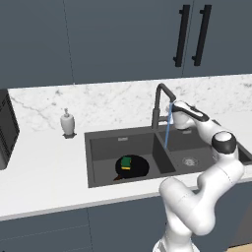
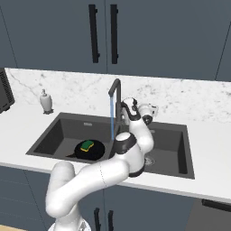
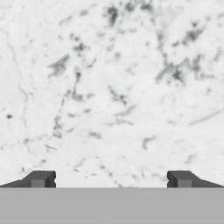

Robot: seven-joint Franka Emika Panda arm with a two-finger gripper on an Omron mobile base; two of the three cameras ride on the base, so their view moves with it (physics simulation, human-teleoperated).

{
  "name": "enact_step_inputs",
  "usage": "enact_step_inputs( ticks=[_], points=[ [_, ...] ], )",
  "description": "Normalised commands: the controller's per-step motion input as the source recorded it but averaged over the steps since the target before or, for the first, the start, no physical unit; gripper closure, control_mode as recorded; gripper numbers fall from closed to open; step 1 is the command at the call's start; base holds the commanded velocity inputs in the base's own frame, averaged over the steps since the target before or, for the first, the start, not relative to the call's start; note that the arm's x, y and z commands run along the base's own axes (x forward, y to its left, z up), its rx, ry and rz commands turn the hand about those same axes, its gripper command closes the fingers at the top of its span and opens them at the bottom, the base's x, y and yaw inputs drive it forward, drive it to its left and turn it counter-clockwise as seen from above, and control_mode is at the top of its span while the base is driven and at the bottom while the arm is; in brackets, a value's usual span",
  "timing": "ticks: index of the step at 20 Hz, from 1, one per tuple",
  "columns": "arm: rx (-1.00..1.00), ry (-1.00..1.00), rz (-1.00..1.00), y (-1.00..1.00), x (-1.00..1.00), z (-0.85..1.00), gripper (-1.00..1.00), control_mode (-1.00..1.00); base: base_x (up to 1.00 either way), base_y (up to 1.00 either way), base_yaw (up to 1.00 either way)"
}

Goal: Pick the pan and sponge and place them into the sink. Then turn on the water.

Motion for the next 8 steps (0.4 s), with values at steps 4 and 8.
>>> enact_step_inputs(
  ticks=[4,8],
  points=[
    [0.01,0.00,0.00,-0.59,0.16,-0.04,-1.00,-1.00,0.00,0.00,0.00],
    [0.00,0.00,0.00,-0.37,0.02,-0.05,-1.00,-1.00,0.00,0.00,0.00]
  ],
)
